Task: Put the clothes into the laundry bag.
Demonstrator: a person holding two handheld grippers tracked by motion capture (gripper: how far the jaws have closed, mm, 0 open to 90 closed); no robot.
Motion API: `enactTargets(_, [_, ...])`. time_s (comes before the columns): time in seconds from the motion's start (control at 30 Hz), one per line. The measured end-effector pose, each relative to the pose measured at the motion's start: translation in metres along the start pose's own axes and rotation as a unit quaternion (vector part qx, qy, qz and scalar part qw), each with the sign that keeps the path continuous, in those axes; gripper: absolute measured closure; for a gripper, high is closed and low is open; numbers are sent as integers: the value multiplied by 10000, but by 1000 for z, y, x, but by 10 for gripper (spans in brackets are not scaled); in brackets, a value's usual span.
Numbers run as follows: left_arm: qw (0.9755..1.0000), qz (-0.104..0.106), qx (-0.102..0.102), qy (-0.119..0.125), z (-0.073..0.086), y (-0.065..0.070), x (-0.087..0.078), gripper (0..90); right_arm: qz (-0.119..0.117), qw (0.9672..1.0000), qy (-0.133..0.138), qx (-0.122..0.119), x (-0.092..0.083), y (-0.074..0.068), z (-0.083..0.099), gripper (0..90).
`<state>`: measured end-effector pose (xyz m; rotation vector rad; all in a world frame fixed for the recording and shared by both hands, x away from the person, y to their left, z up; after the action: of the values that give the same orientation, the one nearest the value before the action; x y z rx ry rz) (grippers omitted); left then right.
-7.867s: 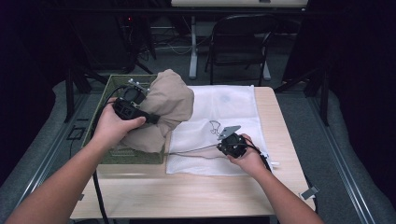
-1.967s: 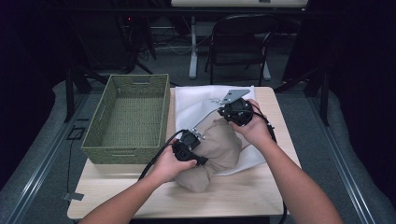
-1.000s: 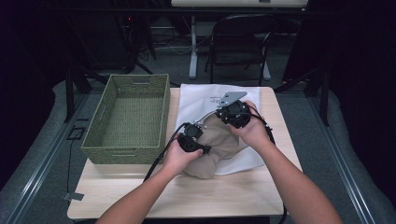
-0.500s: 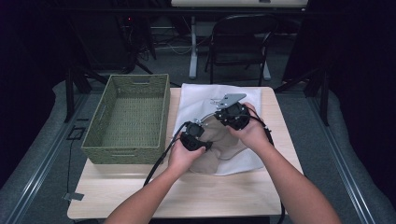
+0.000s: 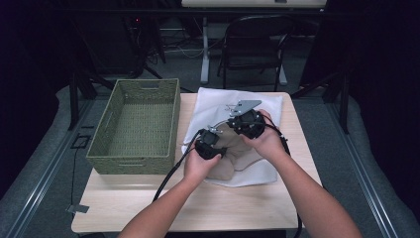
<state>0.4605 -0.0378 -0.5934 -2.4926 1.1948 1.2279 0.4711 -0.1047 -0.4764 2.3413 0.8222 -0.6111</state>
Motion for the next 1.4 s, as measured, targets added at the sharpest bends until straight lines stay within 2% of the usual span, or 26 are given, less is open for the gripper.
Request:
enactTargets(0.23, [10000,-22,-12,87,-4,1,1,604,-19,10000,15,-3,0,-1,0,866])
enactTargets(0.47, [9999,-97,-10,-118,3,-4,11,588,2,10000,-41,-35,1,-1,2,866])
enactTargets(0.63, [9997,-201,-55,-152,5,-7,14,560,-11,10000,-45,-14,2,0,3,866])
enactTargets(0.77, [9992,-297,-38,-253,7,-9,17,484,0,10000,-65,-5,4,0,3,866])
enactTargets(0.83, [9989,-403,-31,-237,7,-11,16,437,9,10000,-66,-3,4,0,3,865])
enactTargets(0.93, [9988,-453,-35,-185,5,-14,14,384,9,10000,-55,4,5,-1,3,865])
enactTargets(1.07, [9988,-467,31,-140,2,-15,8,341,10,10000,-71,-16,4,0,3,865])
enactTargets(1.17, [9990,-441,46,-99,1,-14,3,320,0,10000,-31,67,5,-1,5,864])
enactTargets(1.4, [9997,-230,46,68,-3,-5,-10,297,29,9999,-55,80,7,0,8,863])
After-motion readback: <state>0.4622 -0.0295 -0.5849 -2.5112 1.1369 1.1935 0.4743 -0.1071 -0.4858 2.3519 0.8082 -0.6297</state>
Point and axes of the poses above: each handheld gripper's, and its own axes: x roughly forward along the jaws, z roughly out of its underside, y roughly to its right, the point moved 9 cm from there along x, roughly forward along the jaws, and after that the axes turned 8 degrees about z, right-handed, at the moved point
